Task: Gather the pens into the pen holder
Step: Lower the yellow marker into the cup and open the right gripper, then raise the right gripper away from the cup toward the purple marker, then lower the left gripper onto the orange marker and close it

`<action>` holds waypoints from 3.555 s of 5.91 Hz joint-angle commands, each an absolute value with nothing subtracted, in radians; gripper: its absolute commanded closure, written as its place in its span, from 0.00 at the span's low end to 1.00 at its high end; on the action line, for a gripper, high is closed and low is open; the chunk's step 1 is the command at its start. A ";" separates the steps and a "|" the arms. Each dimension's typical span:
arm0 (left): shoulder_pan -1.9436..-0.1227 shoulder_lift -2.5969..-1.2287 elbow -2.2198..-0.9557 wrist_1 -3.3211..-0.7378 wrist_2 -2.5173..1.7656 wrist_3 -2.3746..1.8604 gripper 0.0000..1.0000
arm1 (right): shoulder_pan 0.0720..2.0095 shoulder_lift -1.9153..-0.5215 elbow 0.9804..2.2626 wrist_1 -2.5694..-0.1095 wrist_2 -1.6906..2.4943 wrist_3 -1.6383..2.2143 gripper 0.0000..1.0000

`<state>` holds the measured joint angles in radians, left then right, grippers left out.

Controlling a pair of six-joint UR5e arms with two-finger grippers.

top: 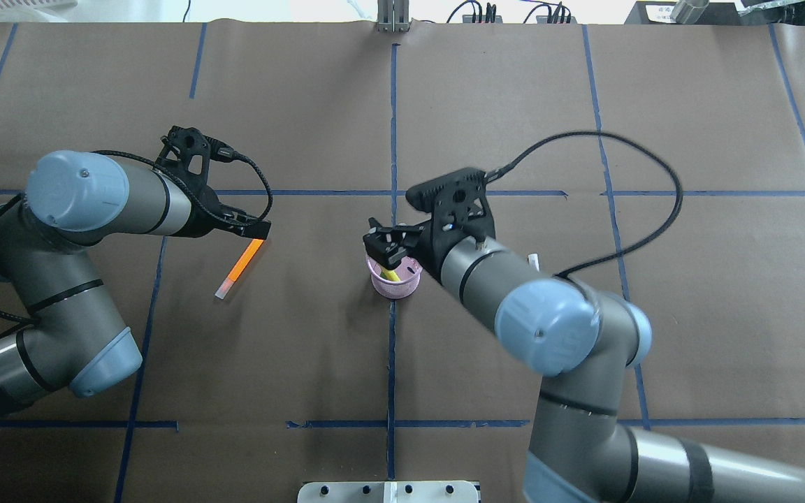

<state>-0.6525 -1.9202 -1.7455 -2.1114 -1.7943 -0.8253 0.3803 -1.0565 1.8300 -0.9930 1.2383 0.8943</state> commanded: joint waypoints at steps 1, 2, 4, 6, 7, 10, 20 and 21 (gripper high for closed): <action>-0.646 -1.934 -1.734 -2.065 -1.878 -0.827 0.00 | 0.548 -1.061 1.934 -1.343 1.560 0.920 0.00; -0.646 -1.974 -1.715 -1.975 -1.903 -0.831 0.00 | 0.625 -1.055 1.984 -1.610 1.724 0.920 0.00; -0.646 -1.991 -1.678 -1.937 -1.908 -0.838 0.00 | 0.797 -1.096 1.987 -1.684 1.990 0.905 0.00; -0.646 -2.041 -1.607 -1.927 -1.908 -0.866 0.00 | 0.833 -1.134 1.980 -1.687 2.026 0.908 0.00; -0.646 -2.066 -1.557 -1.928 -1.908 -0.867 0.00 | 0.839 -1.135 1.979 -1.687 2.026 0.908 0.00; -0.647 -2.065 -1.549 -1.939 -1.910 -0.864 0.02 | 0.841 -1.131 1.979 -1.686 2.026 0.916 0.00; -0.646 -2.045 -1.537 -1.937 -1.947 -0.853 0.30 | 0.842 -1.132 1.980 -1.684 2.026 0.919 0.00; -0.646 -2.045 -1.537 -1.937 -1.947 -0.851 0.41 | 0.842 -1.132 1.980 -1.684 2.026 0.919 0.00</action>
